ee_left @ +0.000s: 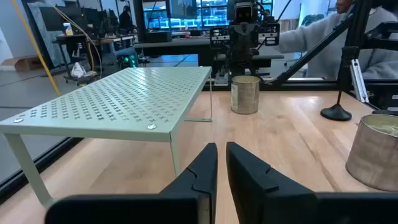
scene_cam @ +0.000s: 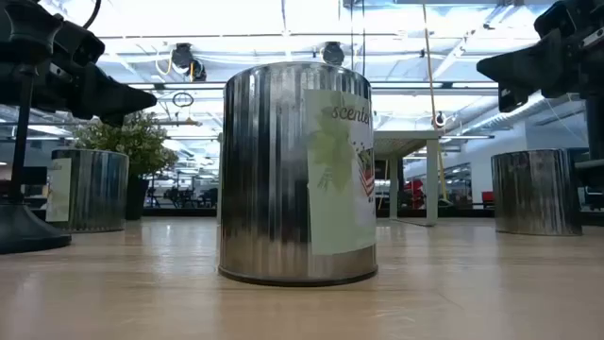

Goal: Pick & Place candle stick holders

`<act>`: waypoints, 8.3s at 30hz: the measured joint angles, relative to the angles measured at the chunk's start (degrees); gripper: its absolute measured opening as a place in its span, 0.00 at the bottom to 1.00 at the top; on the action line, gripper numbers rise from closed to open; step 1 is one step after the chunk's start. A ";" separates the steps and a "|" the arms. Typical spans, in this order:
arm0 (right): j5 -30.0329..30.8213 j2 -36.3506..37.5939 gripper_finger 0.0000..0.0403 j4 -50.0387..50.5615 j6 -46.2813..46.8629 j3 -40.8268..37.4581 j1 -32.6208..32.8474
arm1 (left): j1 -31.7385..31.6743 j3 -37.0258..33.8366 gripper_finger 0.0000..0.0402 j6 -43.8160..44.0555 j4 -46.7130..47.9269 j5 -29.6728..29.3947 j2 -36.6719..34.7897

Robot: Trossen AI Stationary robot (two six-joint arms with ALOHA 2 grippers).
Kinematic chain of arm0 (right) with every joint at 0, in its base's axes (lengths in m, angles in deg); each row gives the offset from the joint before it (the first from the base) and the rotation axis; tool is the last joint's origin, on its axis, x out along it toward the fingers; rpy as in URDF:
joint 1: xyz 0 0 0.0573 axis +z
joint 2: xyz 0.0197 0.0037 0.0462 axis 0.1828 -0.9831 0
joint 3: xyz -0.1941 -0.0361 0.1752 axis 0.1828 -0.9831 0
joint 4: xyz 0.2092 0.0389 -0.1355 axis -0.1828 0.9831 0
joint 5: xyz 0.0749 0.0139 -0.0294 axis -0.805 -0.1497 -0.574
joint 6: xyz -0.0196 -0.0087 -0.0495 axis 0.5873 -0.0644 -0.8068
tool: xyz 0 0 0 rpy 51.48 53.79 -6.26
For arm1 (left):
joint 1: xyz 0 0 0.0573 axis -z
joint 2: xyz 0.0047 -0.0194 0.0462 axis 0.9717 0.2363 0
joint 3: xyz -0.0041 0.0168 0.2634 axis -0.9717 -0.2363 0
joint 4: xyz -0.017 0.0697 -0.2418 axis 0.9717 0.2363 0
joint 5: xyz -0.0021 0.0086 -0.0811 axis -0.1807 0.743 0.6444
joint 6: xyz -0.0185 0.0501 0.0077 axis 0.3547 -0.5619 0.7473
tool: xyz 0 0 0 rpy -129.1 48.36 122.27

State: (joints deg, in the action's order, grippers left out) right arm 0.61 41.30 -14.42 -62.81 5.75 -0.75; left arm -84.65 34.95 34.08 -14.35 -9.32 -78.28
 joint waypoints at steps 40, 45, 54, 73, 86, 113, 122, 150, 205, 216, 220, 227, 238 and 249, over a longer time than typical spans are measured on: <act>0.00 0.00 0.01 -0.02 0.00 -0.02 0.02 | -0.01 0.00 0.10 -0.02 -0.02 0.00 0.00; 0.00 0.00 0.01 0.00 -0.02 -0.02 0.01 | -0.02 0.00 0.10 0.00 -0.02 0.00 0.00; 0.00 0.00 0.01 -0.02 -0.01 -0.02 0.00 | -0.02 0.00 0.10 -0.02 -0.01 0.00 0.00; 0.00 0.01 0.01 -0.01 -0.02 -0.02 0.02 | -0.02 0.00 0.10 -0.02 0.00 0.00 0.00; 0.00 0.00 0.01 0.00 0.00 0.00 0.02 | -0.01 0.00 0.10 -0.01 -0.02 0.00 0.00; -0.02 0.02 0.01 -0.02 -0.02 -0.02 0.02 | -0.02 0.00 0.10 -0.01 -0.01 0.00 0.00; 0.00 0.02 0.01 -0.02 0.00 -0.02 0.00 | 0.00 0.00 0.10 -0.02 -0.02 0.00 0.00; -0.06 0.02 0.01 -0.08 12.94 0.00 0.02 | -0.02 0.00 0.10 -0.02 -0.02 0.00 0.00; -2.93 -4.98 0.34 -20.19 -18.60 -0.02 -0.02 | 15.62 10.67 0.51 -3.70 -4.32 23.57 21.61; -2.97 -4.98 0.34 -20.21 -18.09 -0.02 -0.02 | 21.73 10.67 0.57 -2.76 -9.28 23.61 23.46; -2.97 -4.98 0.34 -20.21 -18.07 -0.02 -0.02 | 24.21 10.67 0.61 -4.48 -8.67 21.67 25.78; -2.97 -4.98 0.34 -22.60 -18.05 -0.02 -0.05 | 26.22 10.67 0.67 -5.55 -8.66 13.78 33.93; -2.98 -4.96 0.33 -22.78 -18.05 -0.01 -0.05 | 28.70 10.64 0.65 -6.54 -12.33 13.23 45.55; -2.99 -4.96 0.32 -21.50 -18.05 -0.02 -0.05 | 28.70 10.58 0.19 -5.82 -18.91 13.57 52.80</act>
State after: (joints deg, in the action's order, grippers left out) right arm -2.38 36.34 -35.92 -80.86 5.73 -0.80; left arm -55.95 45.53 28.26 -33.26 4.25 -25.48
